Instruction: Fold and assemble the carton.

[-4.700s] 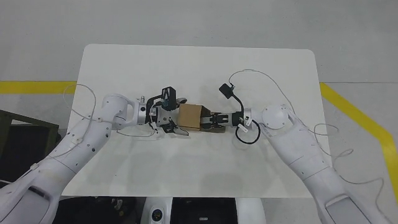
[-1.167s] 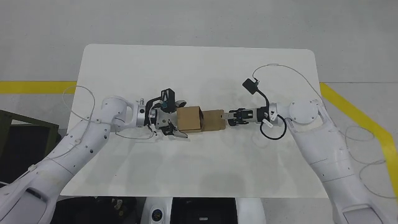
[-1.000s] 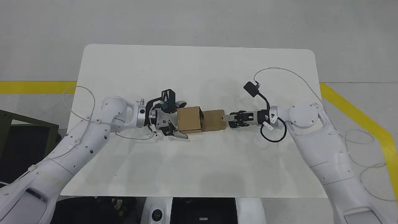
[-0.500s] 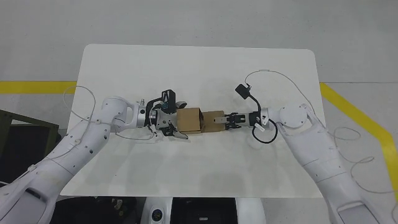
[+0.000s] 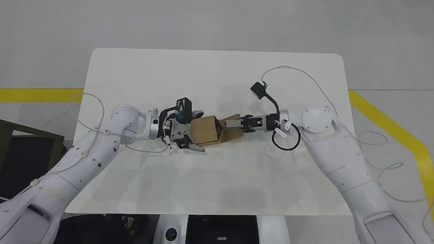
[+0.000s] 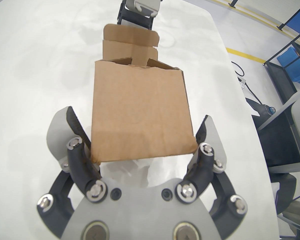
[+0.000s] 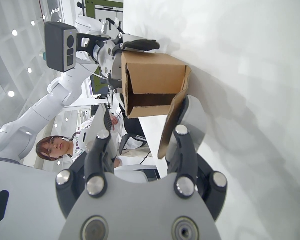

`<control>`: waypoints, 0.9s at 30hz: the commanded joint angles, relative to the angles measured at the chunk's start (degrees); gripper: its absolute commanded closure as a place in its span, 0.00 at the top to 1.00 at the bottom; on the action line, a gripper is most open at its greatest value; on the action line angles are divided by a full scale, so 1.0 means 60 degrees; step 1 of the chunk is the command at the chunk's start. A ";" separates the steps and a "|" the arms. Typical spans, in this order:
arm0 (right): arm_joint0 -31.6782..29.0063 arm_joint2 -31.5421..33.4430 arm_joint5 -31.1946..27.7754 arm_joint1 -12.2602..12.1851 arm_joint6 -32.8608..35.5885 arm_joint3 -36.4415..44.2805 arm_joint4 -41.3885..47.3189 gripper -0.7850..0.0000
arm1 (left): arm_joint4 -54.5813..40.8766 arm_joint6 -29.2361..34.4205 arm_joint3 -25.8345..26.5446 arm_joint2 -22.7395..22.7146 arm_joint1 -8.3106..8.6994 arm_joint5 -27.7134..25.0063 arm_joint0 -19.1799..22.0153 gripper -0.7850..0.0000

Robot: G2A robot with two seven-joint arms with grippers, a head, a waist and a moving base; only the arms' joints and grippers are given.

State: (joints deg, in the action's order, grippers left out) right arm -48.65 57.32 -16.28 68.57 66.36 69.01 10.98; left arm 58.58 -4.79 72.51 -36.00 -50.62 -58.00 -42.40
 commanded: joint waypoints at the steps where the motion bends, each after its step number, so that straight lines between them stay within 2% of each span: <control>1: 0.0024 -0.0067 -0.0058 0.0028 0.0031 0.0017 0.0186 0.62 | -0.0002 0.0010 -0.0003 0.0013 0.0006 0.0000 0.0009 1.00; 6: 0.0152 -0.0305 -0.0138 0.0116 0.0059 0.0026 0.0465 0.57 | 0.0011 -0.0018 0.0005 0.0021 0.0021 0.0000 0.0017 1.00; 14: 0.0331 -0.0463 -0.0222 0.0183 0.0077 -0.0137 0.0650 0.58 | 0.0010 -0.0045 0.0008 0.0048 0.0042 0.0000 0.0026 1.00; 20: 0.0247 -0.0597 -0.0287 0.0249 0.0203 -0.0382 0.1187 0.45 | 0.0016 -0.0063 0.0015 0.0061 0.0056 0.0000 0.0035 1.00; 27: 0.0257 -0.0824 -0.0396 0.0352 0.0192 -0.0632 0.1499 0.40 | -0.0004 -0.0062 0.0020 0.0087 0.0073 0.0000 0.0039 1.00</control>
State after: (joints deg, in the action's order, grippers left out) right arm -47.11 52.52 -18.62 70.62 67.54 65.51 19.87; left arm 58.63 -5.22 72.63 -35.52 -50.19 -58.00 -42.17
